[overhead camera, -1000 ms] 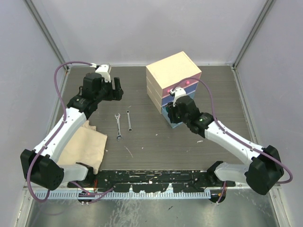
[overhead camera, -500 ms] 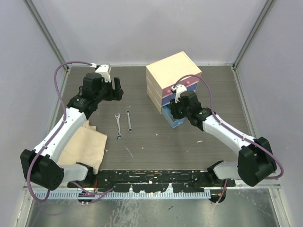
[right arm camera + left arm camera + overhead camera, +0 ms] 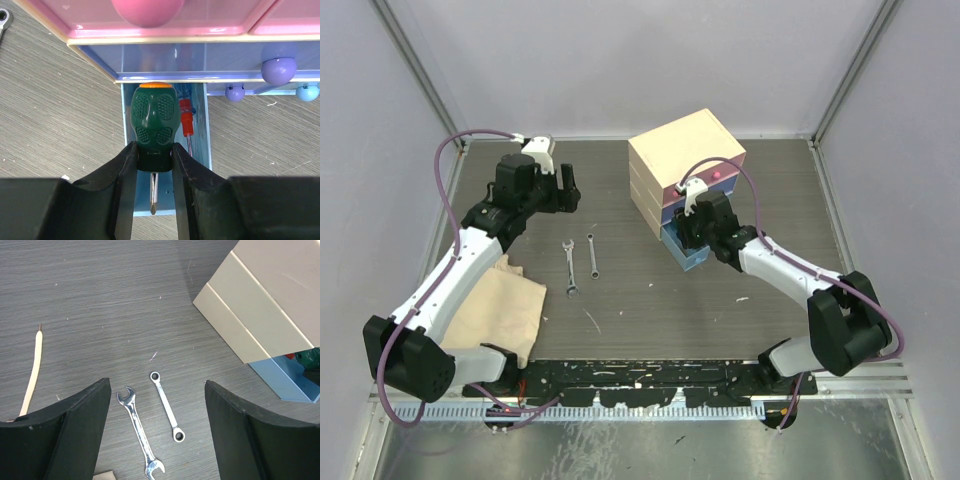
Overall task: Sort the tools into containers
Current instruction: Place the screwdriver in the drawer.
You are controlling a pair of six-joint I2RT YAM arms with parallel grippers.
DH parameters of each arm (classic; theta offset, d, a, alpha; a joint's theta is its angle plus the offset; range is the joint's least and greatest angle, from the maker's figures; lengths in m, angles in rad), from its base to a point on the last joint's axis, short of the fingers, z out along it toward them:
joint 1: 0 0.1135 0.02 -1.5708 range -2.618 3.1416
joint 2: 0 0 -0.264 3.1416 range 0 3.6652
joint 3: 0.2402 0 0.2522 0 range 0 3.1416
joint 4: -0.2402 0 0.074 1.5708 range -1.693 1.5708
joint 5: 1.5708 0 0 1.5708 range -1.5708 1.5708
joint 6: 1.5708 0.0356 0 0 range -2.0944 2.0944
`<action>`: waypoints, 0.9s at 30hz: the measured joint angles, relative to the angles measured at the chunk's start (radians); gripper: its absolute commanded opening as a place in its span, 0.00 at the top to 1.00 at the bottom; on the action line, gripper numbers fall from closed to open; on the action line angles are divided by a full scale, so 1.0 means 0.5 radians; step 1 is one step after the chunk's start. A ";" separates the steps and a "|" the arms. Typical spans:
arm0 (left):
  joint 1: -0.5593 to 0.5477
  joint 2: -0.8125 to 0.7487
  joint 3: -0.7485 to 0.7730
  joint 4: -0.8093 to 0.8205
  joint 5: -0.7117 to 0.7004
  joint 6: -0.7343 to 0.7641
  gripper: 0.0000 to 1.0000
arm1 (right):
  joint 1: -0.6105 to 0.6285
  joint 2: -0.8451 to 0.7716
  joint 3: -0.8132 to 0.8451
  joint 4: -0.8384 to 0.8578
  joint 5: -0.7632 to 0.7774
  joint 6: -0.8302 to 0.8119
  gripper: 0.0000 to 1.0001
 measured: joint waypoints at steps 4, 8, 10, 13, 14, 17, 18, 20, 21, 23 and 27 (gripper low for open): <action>0.000 0.001 0.001 0.000 0.000 0.001 0.23 | 0.000 0.005 -0.018 0.053 -0.001 0.002 0.61; 0.000 0.001 0.001 0.000 0.000 0.001 0.23 | 0.000 0.024 -0.031 0.072 -0.007 0.005 0.54; 0.000 0.001 0.000 0.000 0.000 0.001 0.23 | 0.000 0.024 -0.043 0.082 -0.008 0.008 0.51; 0.000 0.001 0.000 0.000 0.000 0.001 0.23 | 0.000 0.022 -0.054 0.086 -0.008 0.011 0.47; 0.000 0.001 0.000 0.000 0.000 0.001 0.23 | 0.000 0.021 -0.055 0.086 -0.008 0.011 0.47; 0.000 0.001 0.000 0.000 0.000 0.001 0.23 | 0.000 -0.001 -0.060 0.084 -0.005 0.024 0.46; 0.000 0.001 0.000 0.000 0.000 0.001 0.23 | 0.000 -0.023 -0.066 0.084 -0.004 0.038 0.45; 0.000 0.001 0.000 0.000 -0.001 0.002 0.23 | 0.000 -0.097 -0.087 0.078 0.006 0.082 0.45; 0.000 0.001 0.000 0.000 -0.001 0.002 0.23 | 0.000 -0.148 -0.098 0.066 0.021 0.114 0.44; 0.000 0.001 0.000 0.000 -0.001 0.002 0.23 | 0.000 -0.283 -0.127 0.048 0.079 0.199 0.44; 0.000 0.002 0.000 0.000 0.002 0.000 0.23 | -0.001 -0.581 -0.230 0.023 0.282 0.441 0.43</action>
